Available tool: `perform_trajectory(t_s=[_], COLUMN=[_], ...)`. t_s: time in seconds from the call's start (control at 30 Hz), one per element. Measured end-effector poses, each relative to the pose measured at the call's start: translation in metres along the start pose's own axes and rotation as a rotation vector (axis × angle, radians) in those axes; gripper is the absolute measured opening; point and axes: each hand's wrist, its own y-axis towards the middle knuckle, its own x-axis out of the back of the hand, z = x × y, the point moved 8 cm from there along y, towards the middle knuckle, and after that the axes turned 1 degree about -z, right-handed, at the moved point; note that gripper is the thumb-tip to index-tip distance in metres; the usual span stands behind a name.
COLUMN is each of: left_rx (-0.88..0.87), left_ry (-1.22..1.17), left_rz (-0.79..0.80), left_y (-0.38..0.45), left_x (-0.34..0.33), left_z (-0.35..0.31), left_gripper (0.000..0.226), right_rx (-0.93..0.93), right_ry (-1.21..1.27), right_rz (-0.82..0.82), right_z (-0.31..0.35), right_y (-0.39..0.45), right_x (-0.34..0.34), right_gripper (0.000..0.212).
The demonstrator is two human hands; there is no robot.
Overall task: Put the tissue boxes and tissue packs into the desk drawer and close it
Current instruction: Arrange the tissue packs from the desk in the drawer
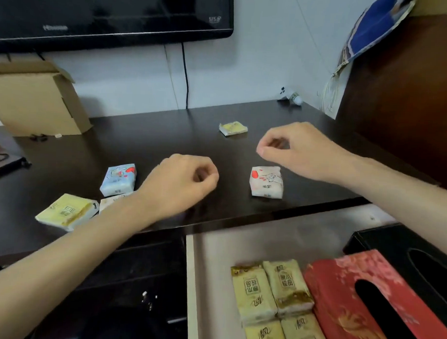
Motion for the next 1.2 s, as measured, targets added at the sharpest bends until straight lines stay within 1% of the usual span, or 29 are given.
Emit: perform_trajectory(t_s=[0.07, 0.13, 0.2, 0.27, 0.3, 0.37, 0.47, 0.53, 0.63, 0.67, 0.73, 0.8, 0.83, 0.9, 0.93, 1.0, 1.07, 1.13, 1.2], left_rx=[0.077, 0.14, 0.152, 0.174, 0.199, 0.27, 0.398, 0.441, 0.448, 0.447, 0.445, 0.442, 0.439, 0.431, 0.425, 0.406, 0.375, 0.349, 0.334], left_ry=[0.119, 0.3, 0.422, 0.457, 0.464, 0.442, 0.267, 0.157, 0.09, 0.084, 0.064, 0.014, -0.024, -0.097, -0.11, -0.067, 0.008, 0.052, 0.068], left_rz=[0.058, 0.105, 0.053, -0.005, -0.001, 0.067, 0.252, 0.351, 0.399, 0.407, 0.391, 0.368, 0.376, 0.414, 0.434, 0.445, 0.397, 0.332, 0.292], left_y=[0.029, 0.049, 0.056, 0.05, 0.045, 0.034, 0.016, 0.006, -0.005, -0.007, -0.009, -0.013, -0.016, -0.024, -0.028, -0.032, -0.03, -0.027, -0.024], left_x=[-0.001, 0.002, 0.019, 0.038, 0.045, 0.054, 0.054, 0.052, 0.05, 0.049, 0.05, 0.057, 0.059, 0.06, 0.06, 0.057, 0.056, 0.055, 0.053], left_z=[0.019, 0.04, 0.06, 0.084, 0.098, 0.127, 0.166, 0.181, 0.19, 0.191, 0.191, 0.191, 0.191, 0.192, 0.191, 0.191, 0.191, 0.189, 0.185], left_gripper=[0.022, 0.027, 0.034, 0.04, 0.042, 0.045, 0.048, 0.051, 0.067, 0.07, 0.068, 0.061, 0.058, 0.06, 0.064, 0.075, 0.081, 0.083, 0.084], right_rx=[-0.074, -0.164, -0.249, -0.26, -0.242, -0.182, -0.041, 0.06, 0.2, 0.238, 0.298, 0.361, 0.399, 0.442, 0.441, 0.434, 0.438, 0.405, 0.337], right_ry=[-0.034, -0.055, -0.097, -0.148, -0.142, -0.04, 0.096, 0.152, 0.225, 0.254, 0.289, 0.199, 0.12, -0.003, -0.018, -0.012, -0.044, -0.125, -0.258], right_rz=[0.01, 0.032, 0.065, 0.059, 0.044, 0.063, 0.249, 0.345, 0.401, 0.414, 0.481, 0.539, 0.538, 0.51, 0.509, 0.525, 0.494, 0.453, 0.417], right_z=[-0.016, -0.037, -0.057, -0.063, -0.06, -0.043, 0.005, 0.04, 0.086, 0.097, 0.118, 0.135, 0.141, 0.148, 0.15, 0.151, 0.148, 0.137, 0.116], right_y=[0.043, 0.083, 0.116, 0.142, 0.153, 0.169, 0.171, 0.157, 0.122, 0.109, 0.08, 0.06, 0.055, 0.049, 0.047, 0.043, 0.043, 0.046, 0.048], right_x=[-0.014, -0.029, -0.046, -0.06, -0.067, -0.089, -0.131, -0.147, -0.153, -0.152, -0.154, -0.161, -0.166, -0.173, -0.176, -0.178, -0.171, -0.158, -0.143], right_gripper=[0.015, 0.014, 0.015, 0.015, 0.014, 0.01, 0.008, 0.012, 0.019, 0.023, 0.032, 0.043, 0.046, 0.046, 0.043, 0.038, 0.034, 0.035, 0.041])
